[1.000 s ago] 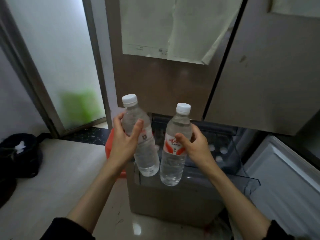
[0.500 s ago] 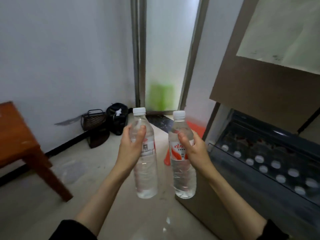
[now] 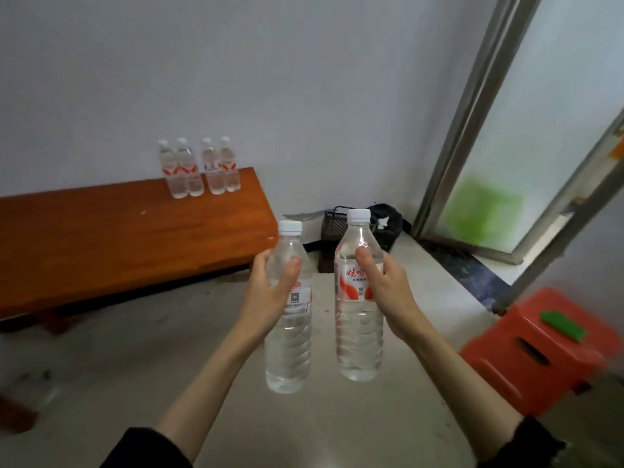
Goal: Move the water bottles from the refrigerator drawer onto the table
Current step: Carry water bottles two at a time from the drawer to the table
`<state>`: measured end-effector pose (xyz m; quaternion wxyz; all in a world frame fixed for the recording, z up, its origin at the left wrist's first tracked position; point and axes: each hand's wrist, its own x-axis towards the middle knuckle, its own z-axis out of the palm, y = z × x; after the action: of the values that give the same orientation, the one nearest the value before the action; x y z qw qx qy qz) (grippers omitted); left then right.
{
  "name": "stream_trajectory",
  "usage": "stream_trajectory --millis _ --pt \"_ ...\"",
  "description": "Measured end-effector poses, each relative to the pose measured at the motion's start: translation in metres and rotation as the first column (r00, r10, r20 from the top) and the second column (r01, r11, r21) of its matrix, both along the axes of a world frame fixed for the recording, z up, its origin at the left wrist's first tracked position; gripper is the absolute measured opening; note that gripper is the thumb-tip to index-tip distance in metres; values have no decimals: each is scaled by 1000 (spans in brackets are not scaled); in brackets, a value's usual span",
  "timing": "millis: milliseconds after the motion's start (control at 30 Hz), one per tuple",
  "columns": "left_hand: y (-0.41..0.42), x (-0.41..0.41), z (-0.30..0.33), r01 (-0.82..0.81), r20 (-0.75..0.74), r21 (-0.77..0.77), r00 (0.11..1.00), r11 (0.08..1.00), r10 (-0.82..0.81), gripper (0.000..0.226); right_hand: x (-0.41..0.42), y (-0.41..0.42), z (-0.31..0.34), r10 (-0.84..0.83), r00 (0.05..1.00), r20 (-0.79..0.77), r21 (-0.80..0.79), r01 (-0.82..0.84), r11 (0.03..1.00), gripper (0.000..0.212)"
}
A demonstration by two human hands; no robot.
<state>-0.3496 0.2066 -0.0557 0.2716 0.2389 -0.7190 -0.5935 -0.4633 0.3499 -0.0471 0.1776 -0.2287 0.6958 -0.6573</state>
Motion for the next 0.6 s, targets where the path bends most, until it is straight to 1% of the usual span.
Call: stream_trajectory --millis 67,133,233,333,400,433,500,533,600 --pt "-39 11 3 -42 0 16 999 999 42 57 6 -43 2 66 998 4 15 -66 998 45" --pt "-75 19 5 -85 1 22 996 996 85 59 8 -83 3 126 992 -13 33 -126 991 41" --pt "-123 21 4 -165 16 35 986 986 165 72 1 -140 0 197 979 -46 78 -193 978 32" --pt "-168 15 -2 -242 67 48 969 969 238 87 -14 -192 -6 265 963 -49 99 -260 961 33" --pt "-200 6 -7 -273 104 40 958 961 268 93 -29 -227 -13 309 949 -67 121 -300 946 27" --pt "-216 -1 -9 -280 115 30 954 959 275 93 -39 -246 -16 325 943 -77 136 -313 940 30" --pt "-250 -16 -13 -284 122 13 952 959 281 89 -60 -286 -24 352 932 -89 169 -334 927 43" --pt "-267 -25 -15 -290 118 11 951 957 287 84 -72 -306 -27 371 924 -94 188 -350 918 47" --pt "-300 -42 -18 -317 112 20 943 948 313 70 -95 -343 -33 411 907 -93 214 -385 898 50"
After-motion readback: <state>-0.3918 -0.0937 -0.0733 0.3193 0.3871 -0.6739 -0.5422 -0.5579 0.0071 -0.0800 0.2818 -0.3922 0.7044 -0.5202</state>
